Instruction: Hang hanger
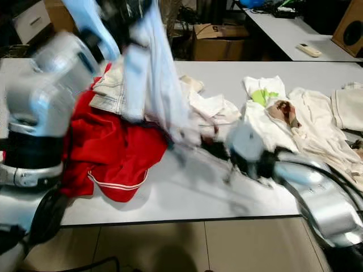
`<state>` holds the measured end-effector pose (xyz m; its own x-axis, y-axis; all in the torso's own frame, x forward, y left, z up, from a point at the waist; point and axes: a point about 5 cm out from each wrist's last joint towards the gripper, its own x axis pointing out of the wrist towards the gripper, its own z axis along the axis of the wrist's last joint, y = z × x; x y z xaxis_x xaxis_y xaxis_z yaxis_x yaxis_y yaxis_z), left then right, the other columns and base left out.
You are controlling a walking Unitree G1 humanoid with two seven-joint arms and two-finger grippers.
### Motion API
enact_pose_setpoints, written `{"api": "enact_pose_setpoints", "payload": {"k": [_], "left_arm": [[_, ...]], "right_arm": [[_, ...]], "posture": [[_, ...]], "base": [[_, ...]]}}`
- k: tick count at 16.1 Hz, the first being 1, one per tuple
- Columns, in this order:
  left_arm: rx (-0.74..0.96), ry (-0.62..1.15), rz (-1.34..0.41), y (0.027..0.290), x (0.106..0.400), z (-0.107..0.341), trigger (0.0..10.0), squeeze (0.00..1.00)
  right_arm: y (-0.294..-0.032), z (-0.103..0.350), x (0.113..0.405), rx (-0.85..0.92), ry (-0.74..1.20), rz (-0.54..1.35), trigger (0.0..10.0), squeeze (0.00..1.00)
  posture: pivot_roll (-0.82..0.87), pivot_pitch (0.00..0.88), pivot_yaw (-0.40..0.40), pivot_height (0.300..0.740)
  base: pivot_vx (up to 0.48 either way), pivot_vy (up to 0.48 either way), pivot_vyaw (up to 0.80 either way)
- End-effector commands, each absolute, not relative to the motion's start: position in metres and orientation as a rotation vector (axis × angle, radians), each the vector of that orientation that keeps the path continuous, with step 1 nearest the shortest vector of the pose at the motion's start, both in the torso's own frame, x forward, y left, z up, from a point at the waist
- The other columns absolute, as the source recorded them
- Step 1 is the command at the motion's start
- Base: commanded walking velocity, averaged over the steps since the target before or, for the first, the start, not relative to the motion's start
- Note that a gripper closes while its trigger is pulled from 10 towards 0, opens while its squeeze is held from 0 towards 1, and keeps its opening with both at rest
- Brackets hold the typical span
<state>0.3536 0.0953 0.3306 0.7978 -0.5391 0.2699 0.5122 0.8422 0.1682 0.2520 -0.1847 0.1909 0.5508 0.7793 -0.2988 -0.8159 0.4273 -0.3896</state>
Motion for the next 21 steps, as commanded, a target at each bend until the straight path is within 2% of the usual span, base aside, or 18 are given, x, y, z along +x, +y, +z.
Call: {"api": "enact_pose_setpoints", "payload": {"k": [1, 4, 6, 8, 9, 10, 12, 14, 16, 18, 20, 21], "left_arm": [[0.197, -0.289, -0.546, 0.095, 0.358, 0.32, 10.0, 0.0], [0.395, -0.177, -0.429, 0.113, 0.375, 0.276, 10.0, 0.0], [0.436, -0.118, -0.388, 0.126, 0.381, 0.256, 10.0, 0.0], [0.494, -0.084, -0.404, 0.132, 0.381, 0.244, 10.0, 0.0], [0.534, -0.046, -0.492, 0.132, 0.375, 0.235, 10.0, 0.0], [0.505, 0.055, -0.632, 0.134, 0.362, 0.222, 10.0, 1.0], [0.64, 0.218, -0.692, 0.167, 0.347, 0.206, 10.0, 1.0], [0.636, 0.257, -0.743, 0.18, 0.339, 0.209, 10.0, 1.0], [0.652, 0.264, -0.911, 0.186, 0.322, 0.212, 10.0, 1.0], [0.491, 0.266, -1.116, 0.189, 0.295, 0.225, 10.0, 1.0], [0.357, 0.199, -1.202, 0.182, 0.284, 0.244, 10.0, 1.0], [0.273, 0.123, -1.243, 0.177, 0.279, 0.257, 10.0, 1.0]], "right_arm": [[-0.186, 0.196, 0.245, -0.544, 0.089, 1.037, 10.0, 0.0], [-0.205, 0.196, 0.227, -0.566, 0.219, 1.076, 10.0, 0.0], [-0.218, 0.198, 0.215, -0.597, 0.309, 1.092, 10.0, 0.0], [-0.225, 0.205, 0.211, -0.588, 0.323, 1.082, 10.0, 0.0], [-0.23, 0.214, 0.208, -0.557, 0.313, 1.069, 10.0, 0.0], [-0.235, 0.226, 0.204, -0.518, 0.298, 1.054, 10.0, 0.0], [-0.254, 0.245, 0.196, -0.489, 0.293, 1.021, 10.0, 0.0], [-0.264, 0.254, 0.191, -0.483, 0.306, 1.013, 10.0, 0.0], [-0.273, 0.261, 0.187, -0.475, 0.31, 0.999, 10.0, 0.0], [-0.284, 0.264, 0.193, -0.489, 0.286, 0.879, 10.0, 0.0], [-0.286, 0.256, 0.2, -0.509, 0.302, 0.801, 10.0, 0.0], [-0.285, 0.253, 0.204, -0.456, 0.293, 0.758, 10.0, 0.0]], "posture": [[-0.15, 0.027, 0.038, 0.74], [-0.15, 0.031, 0.041, 0.74], [-0.15, 0.031, 0.044, 0.74], [-0.15, 0.033, 0.048, 0.74], [-0.15, 0.035, 0.051, 0.74], [-0.15, 0.038, 0.054, 0.74], [-0.15, 0.038, 0.054, 0.74], [-0.15, 0.04, 0.05, 0.74], [-0.15, 0.04, 0.05, 0.74], [-0.15, 0.04, 0.05, 0.74], [-0.14, 0.039, 0.047, 0.74], [-0.14, 0.039, 0.047, 0.74]], "base": [[0.0, 0.0, 0.0], [0.0, 0.0, 0.0], [0.0, 0.0, 0.0], [0.0, 0.0, 0.0], [0.0, 0.0, 0.0], [0.0, 0.0, 0.0], [0.0, 0.0, 0.0], [0.0, 0.0, 0.0], [0.0, 0.0, 0.0], [0.0, 0.0, 0.0], [0.0, 0.0, 0.0], [0.0, 0.0, 0.0]]}}
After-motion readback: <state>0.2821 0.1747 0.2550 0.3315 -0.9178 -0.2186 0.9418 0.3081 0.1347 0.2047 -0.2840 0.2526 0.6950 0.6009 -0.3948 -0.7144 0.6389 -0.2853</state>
